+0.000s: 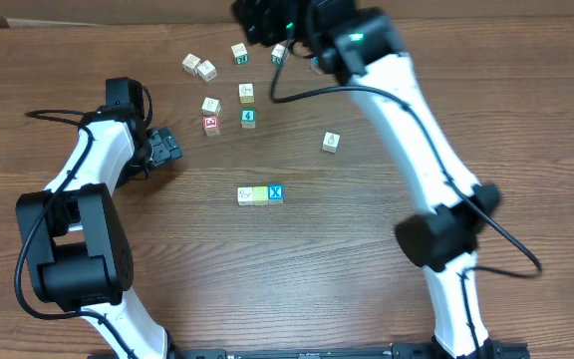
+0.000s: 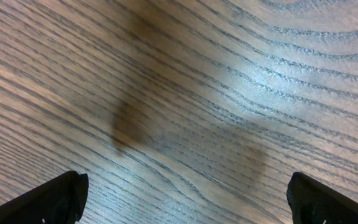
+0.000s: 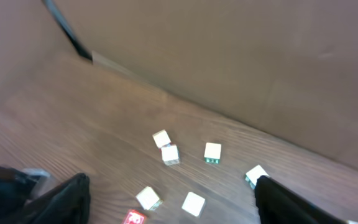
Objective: Form a horizontal line
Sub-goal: 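Swing the right arm up to the upper-left block cluster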
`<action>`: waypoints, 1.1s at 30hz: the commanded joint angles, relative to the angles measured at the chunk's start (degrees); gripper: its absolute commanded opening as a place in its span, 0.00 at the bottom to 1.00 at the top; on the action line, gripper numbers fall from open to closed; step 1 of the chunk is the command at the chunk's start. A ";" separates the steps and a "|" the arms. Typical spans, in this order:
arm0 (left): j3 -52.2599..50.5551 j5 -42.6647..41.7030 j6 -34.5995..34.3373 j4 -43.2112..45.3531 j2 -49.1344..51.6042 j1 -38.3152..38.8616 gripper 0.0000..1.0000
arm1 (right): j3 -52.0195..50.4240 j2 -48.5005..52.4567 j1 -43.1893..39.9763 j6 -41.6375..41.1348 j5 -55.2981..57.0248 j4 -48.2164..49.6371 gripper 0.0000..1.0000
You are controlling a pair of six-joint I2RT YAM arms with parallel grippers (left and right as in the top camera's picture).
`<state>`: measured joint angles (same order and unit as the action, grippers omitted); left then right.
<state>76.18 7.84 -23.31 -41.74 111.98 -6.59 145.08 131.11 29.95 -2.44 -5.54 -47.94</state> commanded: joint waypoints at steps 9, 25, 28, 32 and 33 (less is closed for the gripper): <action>-0.09 0.70 1.49 0.04 0.20 0.17 1.00 | 0.48 15.85 4.74 7.56 3.43 13.51 0.92; -0.07 0.70 1.49 0.04 0.20 0.17 1.00 | 0.39 23.82 5.99 13.46 4.11 23.34 0.88; -0.09 0.70 1.49 0.07 0.20 0.17 1.00 | 0.39 25.20 5.99 13.46 4.17 25.77 0.83; -0.07 0.70 1.49 0.07 0.20 0.17 1.00 | 0.39 27.41 5.99 13.44 4.15 29.77 0.82; -0.09 0.70 1.49 0.07 0.20 0.17 1.00 | 0.39 27.93 5.99 13.44 4.15 30.40 0.82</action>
<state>76.18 7.84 -23.31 -41.74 111.98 -6.59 144.94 156.51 36.07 10.63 -1.93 -19.22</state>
